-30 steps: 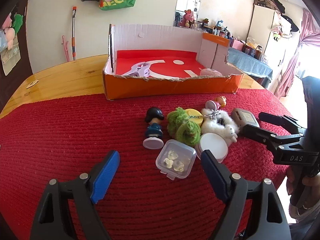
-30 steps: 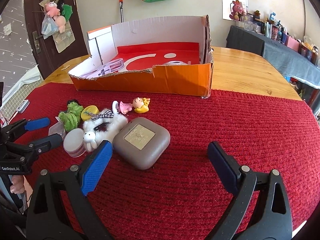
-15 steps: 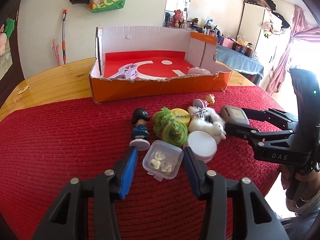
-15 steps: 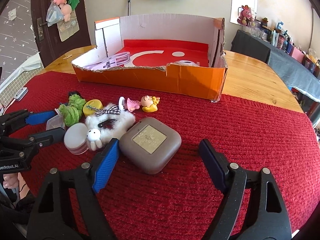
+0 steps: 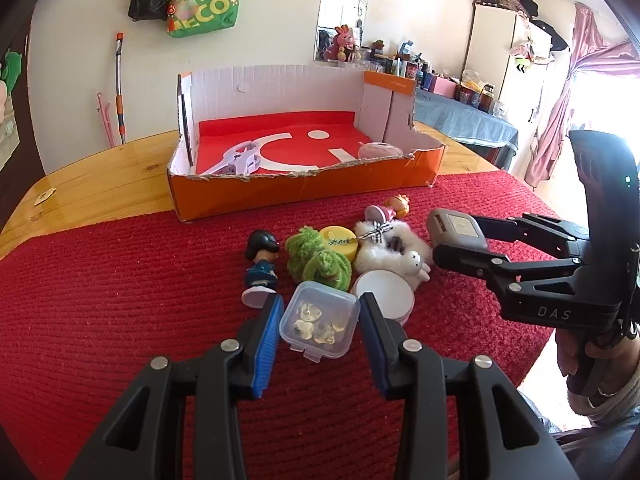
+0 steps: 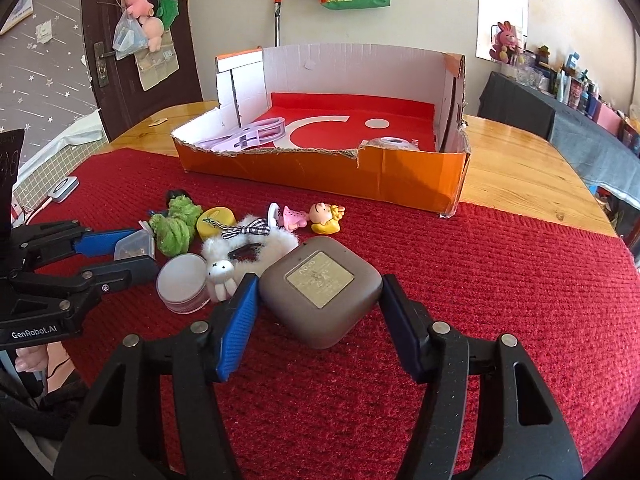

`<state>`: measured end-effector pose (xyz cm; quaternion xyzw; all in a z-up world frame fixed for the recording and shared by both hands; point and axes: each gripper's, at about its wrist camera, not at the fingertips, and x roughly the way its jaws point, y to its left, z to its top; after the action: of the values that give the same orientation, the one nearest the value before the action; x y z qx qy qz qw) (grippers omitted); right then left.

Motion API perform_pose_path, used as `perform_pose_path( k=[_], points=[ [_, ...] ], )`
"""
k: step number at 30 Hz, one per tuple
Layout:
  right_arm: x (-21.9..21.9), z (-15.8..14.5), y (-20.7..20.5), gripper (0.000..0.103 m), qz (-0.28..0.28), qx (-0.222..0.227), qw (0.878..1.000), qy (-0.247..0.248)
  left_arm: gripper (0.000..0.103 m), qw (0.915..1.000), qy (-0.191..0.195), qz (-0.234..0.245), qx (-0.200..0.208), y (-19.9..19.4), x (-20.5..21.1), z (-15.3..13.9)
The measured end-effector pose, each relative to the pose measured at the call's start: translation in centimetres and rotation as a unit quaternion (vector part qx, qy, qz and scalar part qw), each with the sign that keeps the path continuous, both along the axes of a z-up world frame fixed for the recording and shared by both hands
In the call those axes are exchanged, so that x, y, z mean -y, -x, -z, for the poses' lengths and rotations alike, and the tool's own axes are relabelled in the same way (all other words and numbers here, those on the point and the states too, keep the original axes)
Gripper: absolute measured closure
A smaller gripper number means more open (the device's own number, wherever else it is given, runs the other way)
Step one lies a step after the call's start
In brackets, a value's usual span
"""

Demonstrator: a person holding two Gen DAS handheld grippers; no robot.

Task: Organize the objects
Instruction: 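Grasp the clear coin box with the left tool while the right tool grasps the grey-brown case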

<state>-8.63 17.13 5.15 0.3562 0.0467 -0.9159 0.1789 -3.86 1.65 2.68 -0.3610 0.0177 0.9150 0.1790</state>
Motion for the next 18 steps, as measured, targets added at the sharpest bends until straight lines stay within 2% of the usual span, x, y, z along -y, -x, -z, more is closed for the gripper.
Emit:
perform_pose_path(
  k=[9,18],
  points=[
    [-0.3,-0.8,-0.1,0.044,-0.001,-0.007,1.0,0.013,0.062,0.9999,-0.008,-0.002,-0.009,0.0,0.3,-1.0],
    [0.0,-3.1,0.6,0.044,-0.013,-0.02,0.999,0.026,0.062,0.9995,-0.014,-0.001,-0.028,0.8,0.4,-3.3]
  ],
)
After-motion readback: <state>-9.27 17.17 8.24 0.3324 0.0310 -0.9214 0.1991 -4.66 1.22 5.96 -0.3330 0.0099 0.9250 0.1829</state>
